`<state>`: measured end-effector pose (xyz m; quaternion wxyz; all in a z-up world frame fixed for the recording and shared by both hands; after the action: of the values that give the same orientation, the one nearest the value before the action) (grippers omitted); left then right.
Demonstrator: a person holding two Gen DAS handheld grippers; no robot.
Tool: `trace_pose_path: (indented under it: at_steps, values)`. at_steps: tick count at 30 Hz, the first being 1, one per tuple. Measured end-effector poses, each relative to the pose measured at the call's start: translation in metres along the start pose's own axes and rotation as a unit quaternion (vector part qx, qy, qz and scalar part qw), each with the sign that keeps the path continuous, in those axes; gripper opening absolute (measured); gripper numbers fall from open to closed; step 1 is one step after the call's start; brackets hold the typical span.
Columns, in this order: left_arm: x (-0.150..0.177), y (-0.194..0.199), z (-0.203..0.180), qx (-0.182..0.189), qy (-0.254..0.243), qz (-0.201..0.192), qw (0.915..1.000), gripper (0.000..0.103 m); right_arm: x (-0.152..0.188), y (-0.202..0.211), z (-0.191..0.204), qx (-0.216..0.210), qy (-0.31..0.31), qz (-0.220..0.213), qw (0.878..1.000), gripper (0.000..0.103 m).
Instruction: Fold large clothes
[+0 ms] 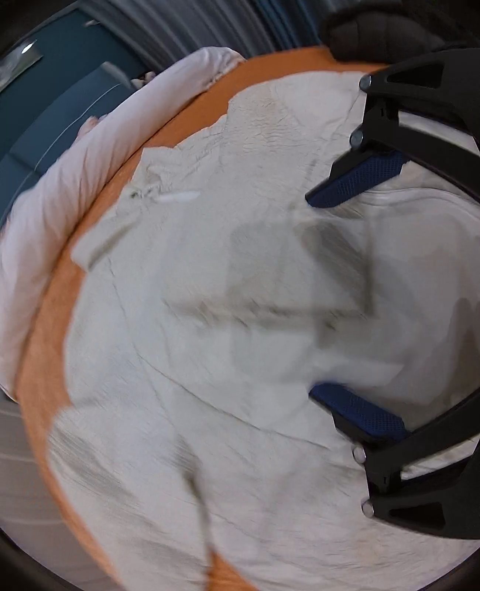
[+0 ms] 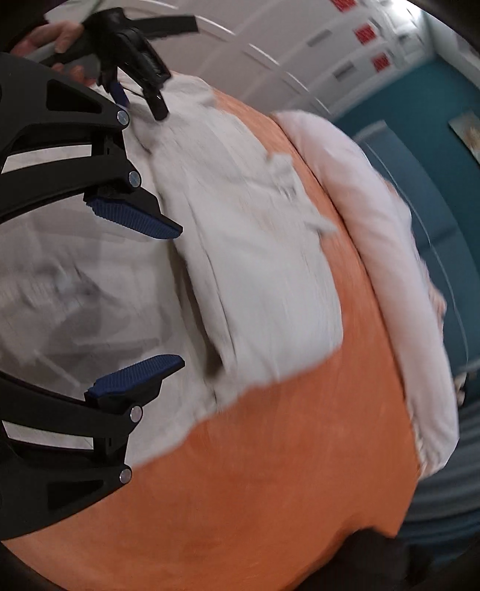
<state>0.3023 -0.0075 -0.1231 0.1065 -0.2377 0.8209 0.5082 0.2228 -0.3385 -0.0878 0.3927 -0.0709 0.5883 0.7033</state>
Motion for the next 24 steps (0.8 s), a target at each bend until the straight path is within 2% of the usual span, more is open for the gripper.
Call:
trace_pose_path:
  at_steps: [1, 2, 3, 4, 5, 7, 8, 10, 12, 14, 16, 17, 19, 24]
  values:
    - [-0.005, -0.003, -0.009, 0.007, -0.015, -0.002, 0.9999, 0.048, -0.001, -0.004, -0.003, -0.001, -0.007, 0.002, 1.0, 0.064]
    - [-0.009, -0.006, -0.016, 0.013, -0.024, 0.001, 0.9996, 0.04, -0.004, -0.009, -0.006, -0.002, -0.015, 0.003, 1.0, 0.063]
    - [-0.014, -0.009, -0.018, 0.012, -0.03, 0.001, 0.9995, 0.026, -0.009, -0.015, -0.007, -0.007, -0.025, 0.001, 1.0, 0.06]
    - [-0.024, -0.01, -0.022, 0.015, -0.04, -0.009, 0.9991, 0.009, -0.014, -0.019, -0.007, -0.01, -0.028, -0.002, 1.0, 0.05]
    - [-0.032, -0.008, -0.025, 0.021, -0.047, -0.016, 0.9986, 0.008, -0.019, -0.024, -0.003, -0.012, -0.025, -0.002, 1.0, 0.033]
    - [-0.054, 0.002, -0.028, 0.027, -0.053, -0.049, 0.997, 0.004, -0.027, -0.028, 0.015, -0.019, -0.008, -0.003, 1.0, 0.013]
    - [-0.065, 0.01, -0.028, 0.027, -0.055, -0.068, 0.9958, 0.003, -0.033, -0.023, 0.029, -0.03, 0.005, -0.018, 0.999, 0.008]
    - [-0.083, 0.028, -0.022, 0.02, -0.056, -0.104, 0.9928, 0.003, -0.043, -0.004, 0.058, -0.049, 0.037, -0.058, 0.996, 0.007]
    - [-0.092, 0.035, -0.008, -0.001, -0.056, -0.126, 0.9904, 0.003, -0.043, 0.004, 0.081, -0.057, 0.072, -0.079, 0.993, 0.007]
    - [-0.089, 0.023, 0.012, -0.03, -0.058, -0.116, 0.9912, 0.003, -0.032, -0.017, 0.095, -0.031, 0.11, -0.058, 0.992, 0.007]
    - [-0.072, -0.011, 0.035, -0.062, -0.056, -0.068, 0.9942, 0.004, -0.012, -0.049, 0.096, 0.022, 0.142, -0.01, 0.99, 0.007]
    - [-0.066, -0.018, 0.04, -0.069, -0.058, -0.06, 0.9941, 0.004, -0.005, -0.056, 0.096, 0.038, 0.153, -0.001, 0.988, 0.007]
    - [-0.053, -0.028, 0.04, -0.088, -0.082, -0.068, 0.9903, 0.006, -0.001, -0.056, 0.101, 0.062, 0.174, -0.005, 0.983, 0.008]
    - [-0.047, -0.038, 0.04, -0.115, -0.095, -0.069, 0.9863, 0.014, 0.002, -0.055, 0.11, 0.106, 0.208, -0.005, 0.972, 0.012]
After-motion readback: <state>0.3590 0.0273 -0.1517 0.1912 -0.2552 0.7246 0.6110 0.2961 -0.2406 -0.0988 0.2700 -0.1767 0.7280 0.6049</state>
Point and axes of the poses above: each gripper's, at about its wrist camera, not at the fingertips, and y roughly against the way its jaws point, z to its left, x to its underside, the point moved 6 cm from there along -y, roughly the way its jaws point, and after that the axes turned 8 degrees about x, right-handed, at the moved point
